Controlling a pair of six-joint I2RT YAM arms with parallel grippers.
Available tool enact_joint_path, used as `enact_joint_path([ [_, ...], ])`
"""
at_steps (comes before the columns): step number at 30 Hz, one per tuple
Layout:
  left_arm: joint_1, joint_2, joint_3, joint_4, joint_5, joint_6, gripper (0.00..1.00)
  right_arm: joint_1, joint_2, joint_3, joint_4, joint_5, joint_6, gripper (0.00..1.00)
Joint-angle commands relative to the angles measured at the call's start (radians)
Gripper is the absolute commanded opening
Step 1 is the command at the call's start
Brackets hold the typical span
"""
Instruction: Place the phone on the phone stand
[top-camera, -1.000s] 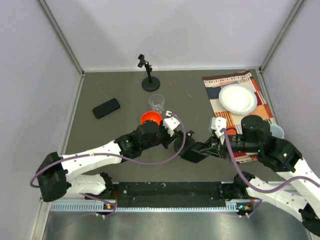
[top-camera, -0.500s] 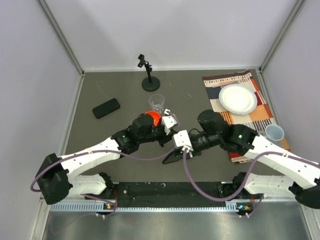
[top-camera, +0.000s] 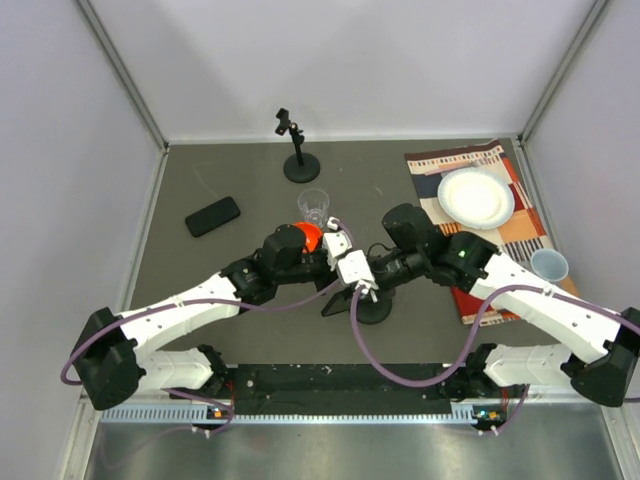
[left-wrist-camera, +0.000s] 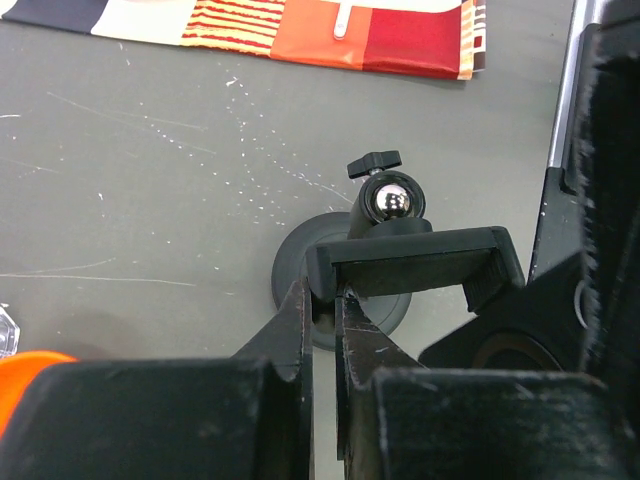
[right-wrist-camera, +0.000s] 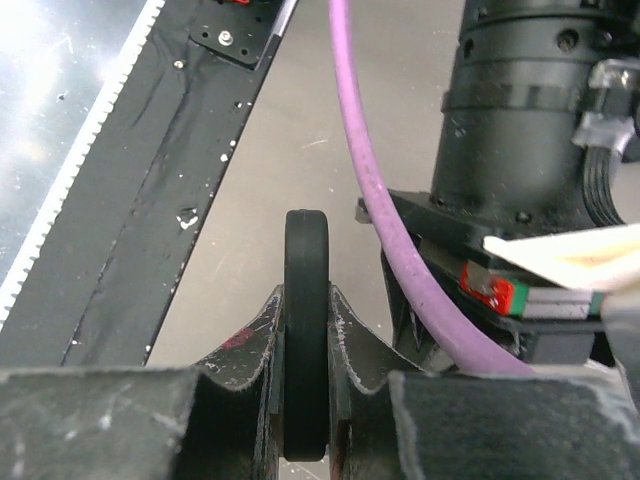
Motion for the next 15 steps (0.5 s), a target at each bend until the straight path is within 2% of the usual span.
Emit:
enact_joint_path([
  [1, -0.014, -0.03, 0.039, 0.017, 0.074, 0.056, 0.0, -0.058, -0.002, 0.069, 0.09, -0.072, -0.026, 0.0],
  [9, -0.014, -0.028, 0.047, 0.016, 0.08, 0.062, 0.0, -0.088, 0.025, 0.071, 0.088, -0.092, -0.026, 0.0],
  [15, -0.016, -0.041, 0.039, 0.019, 0.085, 0.059, 0.0, -0.094, 0.027, 0.057, 0.073, -0.043, -0.029, 0.0],
])
